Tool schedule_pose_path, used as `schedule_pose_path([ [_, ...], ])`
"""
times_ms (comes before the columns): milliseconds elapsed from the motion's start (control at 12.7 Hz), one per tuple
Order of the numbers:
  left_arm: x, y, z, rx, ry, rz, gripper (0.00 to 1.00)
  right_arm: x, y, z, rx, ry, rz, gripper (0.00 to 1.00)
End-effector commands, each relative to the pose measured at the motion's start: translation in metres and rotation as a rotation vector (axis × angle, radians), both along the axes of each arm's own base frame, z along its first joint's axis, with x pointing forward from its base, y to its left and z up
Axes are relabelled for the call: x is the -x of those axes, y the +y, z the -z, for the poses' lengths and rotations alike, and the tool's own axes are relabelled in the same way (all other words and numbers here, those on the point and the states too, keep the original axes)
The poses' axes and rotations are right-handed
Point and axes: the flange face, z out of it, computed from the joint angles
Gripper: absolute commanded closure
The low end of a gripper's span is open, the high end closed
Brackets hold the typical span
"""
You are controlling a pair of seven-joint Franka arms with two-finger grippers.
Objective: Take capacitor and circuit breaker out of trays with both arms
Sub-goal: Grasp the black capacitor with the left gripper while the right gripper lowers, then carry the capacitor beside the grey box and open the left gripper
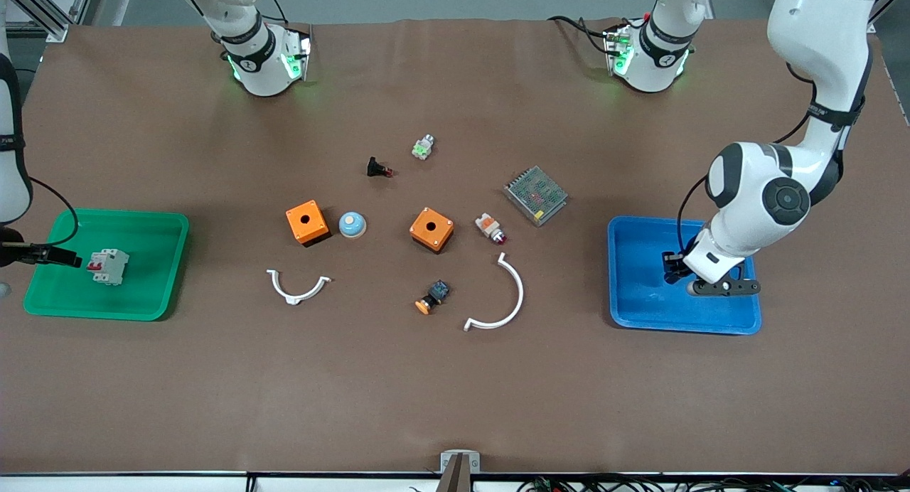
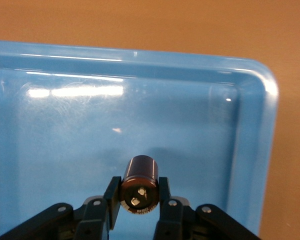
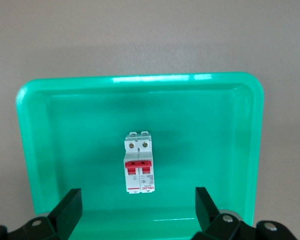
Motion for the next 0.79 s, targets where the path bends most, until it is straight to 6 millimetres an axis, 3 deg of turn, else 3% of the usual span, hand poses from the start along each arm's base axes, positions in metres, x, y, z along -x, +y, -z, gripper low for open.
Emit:
schedule_pose_path([
  [0, 0.003, -0.030, -0.039, 0.015, 0.009, -0.040, 0.99, 0.009, -0.014, 0.020, -0.005, 0.008, -0.011, 0.00],
  [394, 0.003, -0.128, -0.073, 0.068, -0.001, -0.133, 1.00, 0.012, -0.012, 0.046, -0.022, 0.032, -0.035, 0.00],
  [630, 0.019, -0.204, -0.063, 0.079, 0.018, -0.189, 1.00, 0.011, 0.002, 0.054, -0.026, 0.038, -0.054, 0.00],
  [708, 0.015, -0.216, -0.059, 0.090, 0.025, -0.225, 1.00, 0.013, 0.005, 0.061, -0.029, 0.042, -0.057, 0.00],
])
